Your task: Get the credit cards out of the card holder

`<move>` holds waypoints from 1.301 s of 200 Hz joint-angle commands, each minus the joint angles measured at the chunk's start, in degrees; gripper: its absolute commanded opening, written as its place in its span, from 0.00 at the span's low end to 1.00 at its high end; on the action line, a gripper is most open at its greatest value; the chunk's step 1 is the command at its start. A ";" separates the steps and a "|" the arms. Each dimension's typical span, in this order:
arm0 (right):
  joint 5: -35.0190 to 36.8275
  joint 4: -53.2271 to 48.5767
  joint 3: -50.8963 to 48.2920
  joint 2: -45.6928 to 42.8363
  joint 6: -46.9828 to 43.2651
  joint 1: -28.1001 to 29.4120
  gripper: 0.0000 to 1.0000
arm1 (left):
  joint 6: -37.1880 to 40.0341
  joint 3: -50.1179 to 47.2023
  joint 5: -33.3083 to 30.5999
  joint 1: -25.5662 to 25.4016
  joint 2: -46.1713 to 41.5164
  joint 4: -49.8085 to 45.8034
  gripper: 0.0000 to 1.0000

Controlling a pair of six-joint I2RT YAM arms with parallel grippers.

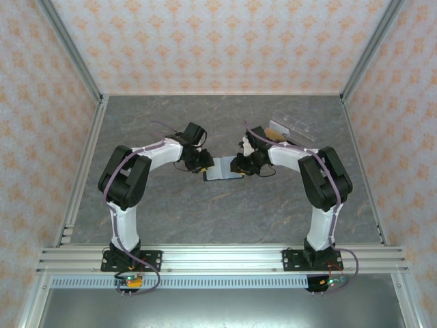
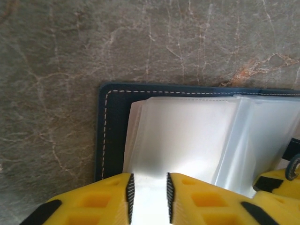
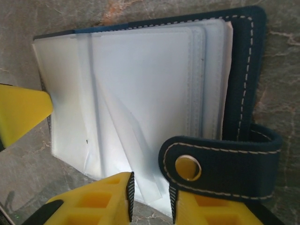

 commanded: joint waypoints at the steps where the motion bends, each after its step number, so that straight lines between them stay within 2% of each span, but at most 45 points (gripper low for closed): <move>1: 1.41 -1.67 1.60 1.19 -0.27 0.07 0.28 | 0.89 1.49 1.80 -0.48 0.76 0.41 0.23; 136: -0.03 -1.22 1.61 3.10 0.83 0.62 0.26 | 1.90 4.60 4.37 -2.17 6.46 -0.25 0.22; 181: 1.74 1.20 1.28 -2.85 4.13 0.58 0.26 | 4.31 7.83 1.43 -2.05 3.58 -4.50 0.24; 204: 6.97 4.28 -0.66 -10.63 6.87 0.58 0.42 | 6.73 10.68 -1.76 -1.78 -0.68 -8.19 0.33; 230: 14.91 3.95 -2.08 -18.98 6.05 0.65 0.58 | 8.58 11.69 -5.98 -0.54 -7.12 -11.04 0.51; 260: 32.59 0.25 -3.07 -27.92 0.04 0.42 0.77 | 10.08 9.16 -14.64 2.68 -15.07 -13.48 0.71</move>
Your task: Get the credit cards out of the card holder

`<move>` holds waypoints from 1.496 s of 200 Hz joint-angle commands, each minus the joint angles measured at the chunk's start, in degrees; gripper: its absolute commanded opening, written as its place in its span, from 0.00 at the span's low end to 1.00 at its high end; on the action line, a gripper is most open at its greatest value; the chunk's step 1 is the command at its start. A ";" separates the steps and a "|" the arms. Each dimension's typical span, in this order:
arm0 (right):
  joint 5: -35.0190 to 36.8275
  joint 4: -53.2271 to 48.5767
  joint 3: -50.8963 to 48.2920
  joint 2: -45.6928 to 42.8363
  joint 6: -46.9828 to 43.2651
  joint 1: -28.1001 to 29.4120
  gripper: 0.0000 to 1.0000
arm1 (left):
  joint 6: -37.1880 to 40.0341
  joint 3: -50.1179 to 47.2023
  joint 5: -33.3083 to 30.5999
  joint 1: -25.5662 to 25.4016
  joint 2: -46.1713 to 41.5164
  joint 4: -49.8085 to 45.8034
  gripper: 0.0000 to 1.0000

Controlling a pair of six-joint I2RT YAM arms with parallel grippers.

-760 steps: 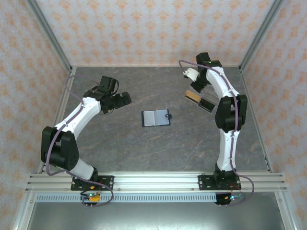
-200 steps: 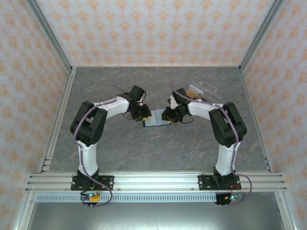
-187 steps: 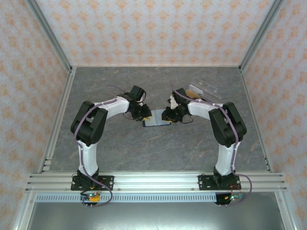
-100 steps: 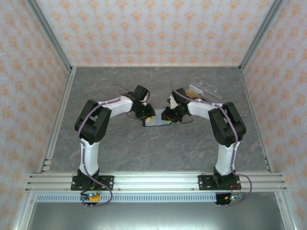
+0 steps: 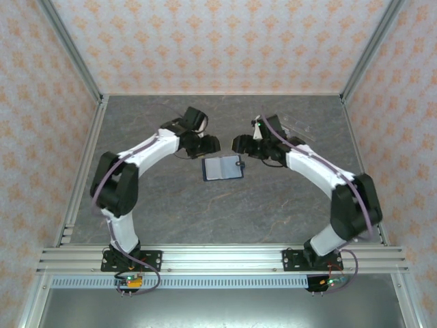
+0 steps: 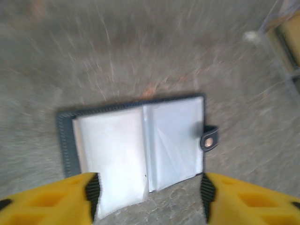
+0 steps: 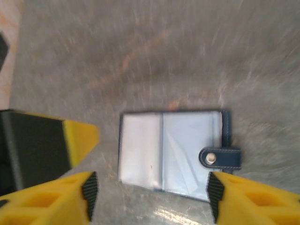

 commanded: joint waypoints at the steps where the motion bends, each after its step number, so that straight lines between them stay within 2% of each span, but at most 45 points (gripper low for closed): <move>1: 18.27 -1.47 -1.55 -6.29 -4.78 0.01 0.77 | 2.36 -0.35 -10.14 2.93 -7.22 -4.68 0.71; 23: 31.72 -0.66 -4.59 -11.73 -9.03 -0.96 0.91 | 3.21 -4.67 -17.79 6.50 -13.46 -5.37 0.85; 40: 38.22 1.04 -7.46 -15.23 -11.90 -3.03 0.94 | 5.21 -9.44 -24.38 8.93 -18.68 -3.72 0.87; 47: 40.23 1.54 -8.54 -16.28 -12.38 -4.22 1.00 | 5.73 -12.17 -28.58 9.50 -20.91 -2.04 0.90; 57: 41.79 2.26 -10.07 -17.38 -12.72 -6.29 0.99 | 5.95 -15.92 -33.57 10.64 -24.07 0.26 0.94; 90: 45.31 6.85 -16.34 -18.95 -12.57 -12.56 0.99 | 8.08 -29.13 -46.89 13.65 -32.18 11.47 0.97; 117: 48.10 13.00 -22.44 -18.32 -12.04 -16.86 0.99 | 11.58 -39.07 -54.54 14.71 -36.20 23.06 0.97; 134: 49.60 17.11 -25.85 -17.32 -11.99 -19.03 0.99 | 15.01 -43.15 -56.75 15.26 -37.35 28.35 0.97; 164: 49.66 29.98 -33.24 -15.95 -14.51 -20.52 0.99 | 18.86 -48.29 -55.44 17.42 -37.09 36.71 0.99; 186: 48.69 37.79 -37.17 -14.31 -16.03 -20.69 0.99 | 22.53 -50.17 -49.90 18.78 -34.15 42.69 1.00; 236: 39.96 48.40 -39.15 -10.12 -21.63 -20.79 0.99 | 30.58 -52.76 -40.21 18.96 -26.50 56.92 0.99; 299: 29.56 57.87 -40.83 -5.27 -25.66 -21.58 0.99 | 32.68 -57.50 -31.71 21.63 -21.82 72.11 0.99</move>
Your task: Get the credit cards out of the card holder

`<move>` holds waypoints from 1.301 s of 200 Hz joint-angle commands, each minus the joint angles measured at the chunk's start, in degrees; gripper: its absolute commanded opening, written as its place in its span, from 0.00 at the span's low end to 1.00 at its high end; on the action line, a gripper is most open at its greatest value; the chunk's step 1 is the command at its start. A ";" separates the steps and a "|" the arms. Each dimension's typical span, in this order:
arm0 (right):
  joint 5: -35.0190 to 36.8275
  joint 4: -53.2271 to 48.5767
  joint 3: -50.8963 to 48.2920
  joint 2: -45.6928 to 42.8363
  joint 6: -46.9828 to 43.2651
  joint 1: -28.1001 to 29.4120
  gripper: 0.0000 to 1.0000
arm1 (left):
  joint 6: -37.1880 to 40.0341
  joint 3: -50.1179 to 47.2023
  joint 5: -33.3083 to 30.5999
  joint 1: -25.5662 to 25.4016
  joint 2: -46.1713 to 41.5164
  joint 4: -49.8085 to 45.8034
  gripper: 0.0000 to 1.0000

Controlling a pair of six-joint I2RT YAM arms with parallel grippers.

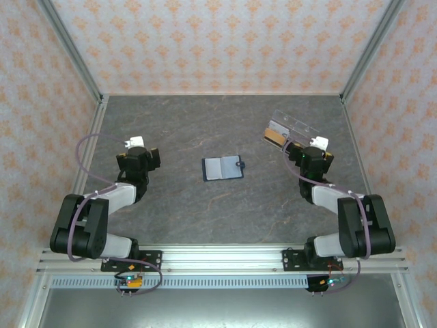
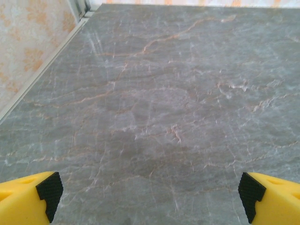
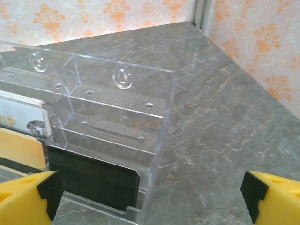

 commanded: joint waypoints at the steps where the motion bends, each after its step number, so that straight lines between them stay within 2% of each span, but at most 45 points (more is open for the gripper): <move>1: -5.08 6.77 -2.03 2.26 -2.31 -0.38 0.99 | 1.54 -2.29 3.98 1.59 2.21 10.50 0.99; 29: -6.68 15.33 -5.59 5.10 -3.15 -0.38 0.99 | 1.68 -2.71 6.34 2.29 4.39 13.18 0.99; 47: -6.52 16.70 -5.24 7.32 -3.24 -0.38 0.99 | 1.90 -2.68 6.98 2.36 5.09 13.42 0.99; 85: -3.57 12.01 -2.84 7.46 -1.49 -0.54 0.99 | 2.40 -2.97 7.46 2.27 5.59 14.58 1.00; 101: -4.56 10.19 -1.80 7.59 -0.58 -1.52 0.99 | 2.51 -2.73 7.33 2.15 5.67 14.14 1.00; 143: -4.97 9.87 -1.61 7.59 -0.49 -1.79 0.99 | 3.58 -2.20 5.67 0.77 5.86 13.38 1.00; 260: -4.96 9.87 -1.61 7.67 -0.49 -1.79 0.99 | 3.60 -1.74 6.32 0.91 5.95 12.69 1.00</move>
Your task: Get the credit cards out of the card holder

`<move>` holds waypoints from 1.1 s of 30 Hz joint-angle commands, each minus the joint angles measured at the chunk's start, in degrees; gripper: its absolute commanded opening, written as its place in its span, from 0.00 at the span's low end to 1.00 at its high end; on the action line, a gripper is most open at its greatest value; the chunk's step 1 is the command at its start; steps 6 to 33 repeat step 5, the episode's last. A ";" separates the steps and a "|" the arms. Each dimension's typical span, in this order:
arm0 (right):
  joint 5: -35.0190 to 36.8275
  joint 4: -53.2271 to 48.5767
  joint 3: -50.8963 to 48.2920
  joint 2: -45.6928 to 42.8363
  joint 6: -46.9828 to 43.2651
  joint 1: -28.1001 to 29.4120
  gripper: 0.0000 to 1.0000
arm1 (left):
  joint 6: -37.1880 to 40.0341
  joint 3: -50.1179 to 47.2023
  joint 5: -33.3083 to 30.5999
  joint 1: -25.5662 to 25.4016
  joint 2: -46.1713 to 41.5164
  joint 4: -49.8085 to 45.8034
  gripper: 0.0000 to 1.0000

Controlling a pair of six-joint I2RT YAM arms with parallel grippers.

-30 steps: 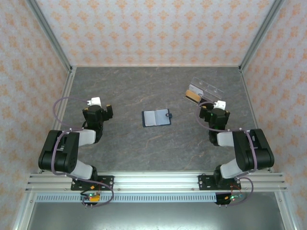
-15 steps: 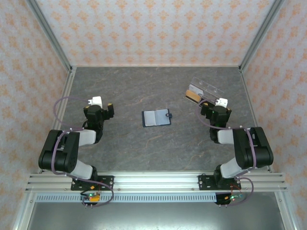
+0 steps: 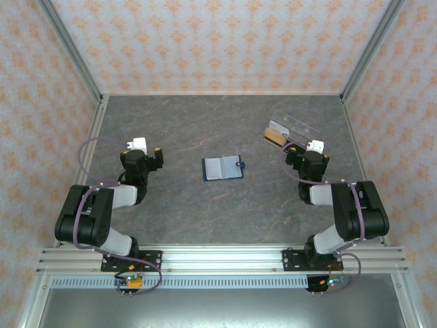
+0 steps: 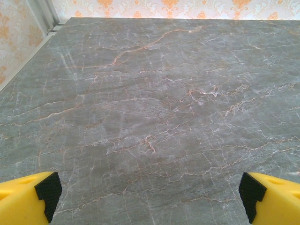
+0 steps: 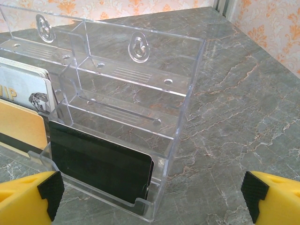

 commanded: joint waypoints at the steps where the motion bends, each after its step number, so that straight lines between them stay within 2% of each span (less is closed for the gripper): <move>1: 0.26 -0.08 1.01 0.42 1.14 -0.19 0.99 | 0.69 0.77 -0.89 -0.18 0.94 0.82 1.00; 33: 0.05 0.57 0.44 0.08 0.87 -0.19 0.99 | 0.80 0.60 -0.94 -0.20 0.94 1.14 1.00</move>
